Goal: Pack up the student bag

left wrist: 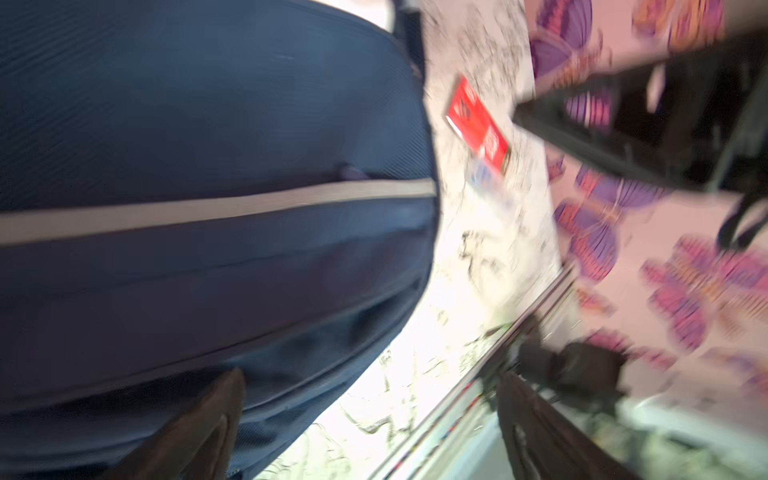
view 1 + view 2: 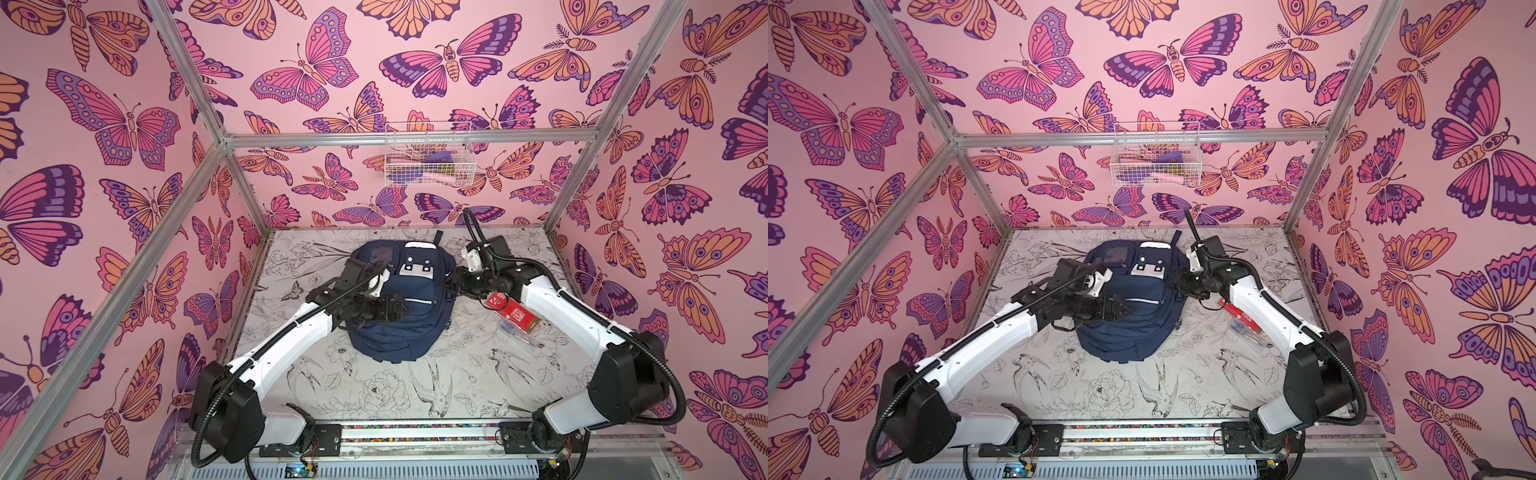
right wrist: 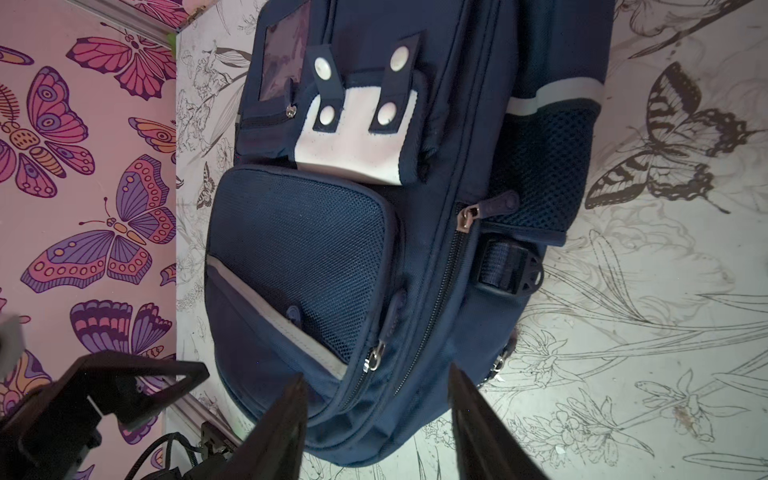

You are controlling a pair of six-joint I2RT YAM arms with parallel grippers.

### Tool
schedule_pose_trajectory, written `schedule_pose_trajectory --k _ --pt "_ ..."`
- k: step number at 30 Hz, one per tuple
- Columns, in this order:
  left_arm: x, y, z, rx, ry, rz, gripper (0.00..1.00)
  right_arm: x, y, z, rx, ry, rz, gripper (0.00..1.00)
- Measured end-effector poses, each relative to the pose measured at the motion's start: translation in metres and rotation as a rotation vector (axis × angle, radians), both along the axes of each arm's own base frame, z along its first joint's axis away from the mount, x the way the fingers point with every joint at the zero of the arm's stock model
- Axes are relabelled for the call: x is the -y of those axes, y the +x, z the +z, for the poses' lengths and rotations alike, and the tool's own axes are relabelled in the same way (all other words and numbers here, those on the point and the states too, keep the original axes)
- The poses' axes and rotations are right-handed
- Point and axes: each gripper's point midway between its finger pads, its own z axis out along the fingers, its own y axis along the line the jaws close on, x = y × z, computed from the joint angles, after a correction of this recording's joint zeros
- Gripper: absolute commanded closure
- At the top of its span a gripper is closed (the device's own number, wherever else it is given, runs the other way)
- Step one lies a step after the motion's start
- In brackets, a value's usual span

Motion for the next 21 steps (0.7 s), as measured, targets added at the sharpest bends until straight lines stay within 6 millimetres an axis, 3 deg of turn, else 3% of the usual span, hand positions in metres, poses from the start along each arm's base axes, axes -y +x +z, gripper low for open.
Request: schedule_pose_trajectory --k 8,16,21 --pt "0.002 0.01 -0.014 0.251 0.216 -0.195 0.0 -0.014 0.004 -0.011 -0.096 0.098 0.051 0.44" --pt "0.006 0.017 -0.051 0.26 0.343 -0.3 0.0 -0.019 0.02 -0.039 -0.181 0.176 0.079 0.36" --pt "0.0 0.024 -0.063 0.274 0.42 -0.298 0.09 -0.016 0.036 -0.041 -0.176 0.233 0.081 0.36"
